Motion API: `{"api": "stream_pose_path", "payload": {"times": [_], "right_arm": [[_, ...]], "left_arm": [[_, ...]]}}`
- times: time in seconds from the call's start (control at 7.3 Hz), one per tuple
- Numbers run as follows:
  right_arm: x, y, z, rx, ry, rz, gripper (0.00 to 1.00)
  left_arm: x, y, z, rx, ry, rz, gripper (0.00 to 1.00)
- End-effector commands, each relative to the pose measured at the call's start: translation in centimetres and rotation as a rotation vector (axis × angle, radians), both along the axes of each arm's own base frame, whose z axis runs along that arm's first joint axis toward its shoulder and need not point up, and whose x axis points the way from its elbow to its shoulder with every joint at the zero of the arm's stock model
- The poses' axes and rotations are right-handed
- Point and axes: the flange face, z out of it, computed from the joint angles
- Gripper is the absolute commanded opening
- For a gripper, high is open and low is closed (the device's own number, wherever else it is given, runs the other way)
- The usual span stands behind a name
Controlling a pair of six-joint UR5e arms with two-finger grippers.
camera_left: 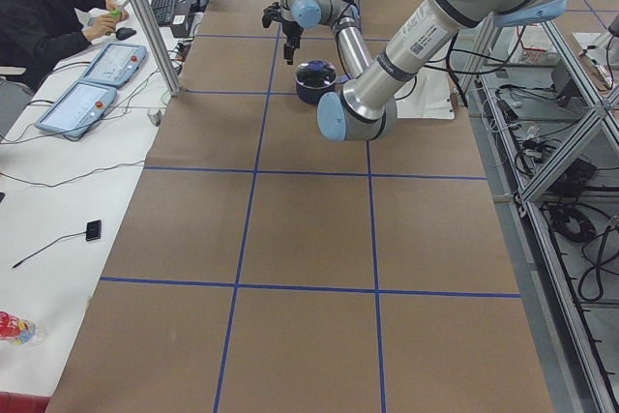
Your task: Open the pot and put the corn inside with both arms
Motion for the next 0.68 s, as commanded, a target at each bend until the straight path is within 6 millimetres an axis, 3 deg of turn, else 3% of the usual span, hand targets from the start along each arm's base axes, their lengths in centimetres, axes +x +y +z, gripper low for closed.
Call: {"api": "stream_pose_path", "payload": {"times": [0.0,0.41,0.55], "right_arm": [[0.2,-0.1,0.4,0.001,0.004,-0.001,0.88],[0.0,-0.2,2.3,0.002,0.043,-0.007,0.88],[-0.2,-0.2,2.1,0.004,0.040,-0.009,0.73]], "left_arm": [[0.0,0.0,0.1,0.001,-0.002,0.000,1.00],[0.1,-0.1,0.3,0.005,-0.005,0.005,1.00],[0.2,0.0,0.3,0.008,-0.004,0.009,1.00]]}}
